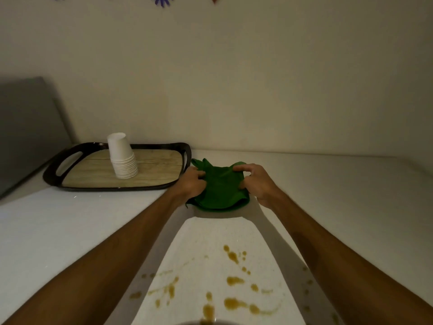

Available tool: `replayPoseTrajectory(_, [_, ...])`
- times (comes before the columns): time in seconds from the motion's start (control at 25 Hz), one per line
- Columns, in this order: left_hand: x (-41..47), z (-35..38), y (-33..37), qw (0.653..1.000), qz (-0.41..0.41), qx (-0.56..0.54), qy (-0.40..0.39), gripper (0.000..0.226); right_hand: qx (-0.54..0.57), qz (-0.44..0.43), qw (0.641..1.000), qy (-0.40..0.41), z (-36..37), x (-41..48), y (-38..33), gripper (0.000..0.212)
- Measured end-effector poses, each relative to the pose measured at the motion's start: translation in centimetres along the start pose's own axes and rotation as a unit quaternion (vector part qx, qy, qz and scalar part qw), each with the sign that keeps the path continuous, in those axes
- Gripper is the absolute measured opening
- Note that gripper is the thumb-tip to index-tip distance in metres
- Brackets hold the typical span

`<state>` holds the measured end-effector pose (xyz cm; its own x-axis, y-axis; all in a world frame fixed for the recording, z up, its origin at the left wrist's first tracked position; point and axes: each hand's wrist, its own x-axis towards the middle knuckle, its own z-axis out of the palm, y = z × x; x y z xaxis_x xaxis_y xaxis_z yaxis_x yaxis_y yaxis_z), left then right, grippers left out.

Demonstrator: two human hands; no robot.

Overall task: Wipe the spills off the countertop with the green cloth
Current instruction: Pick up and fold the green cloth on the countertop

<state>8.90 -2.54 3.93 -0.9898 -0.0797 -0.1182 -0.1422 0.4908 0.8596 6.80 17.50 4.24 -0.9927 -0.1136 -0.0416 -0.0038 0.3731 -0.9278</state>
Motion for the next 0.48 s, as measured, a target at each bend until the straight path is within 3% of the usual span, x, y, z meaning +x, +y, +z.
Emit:
replayPoseTrajectory(0.16, [-7.8,-1.8,-0.9,1.000,-0.001,0.009,0.001,0.064,0.009,-0.029,0.999,-0.029,0.8,-6.6,-1.0,0.060])
replayPoseTrajectory(0.48, [-21.9,-7.6,-5.2,0.984,0.014,0.164,0.060,0.070,-0.110,-0.141,0.980,-0.087,8.0,-17.6,-3.5,0.062])
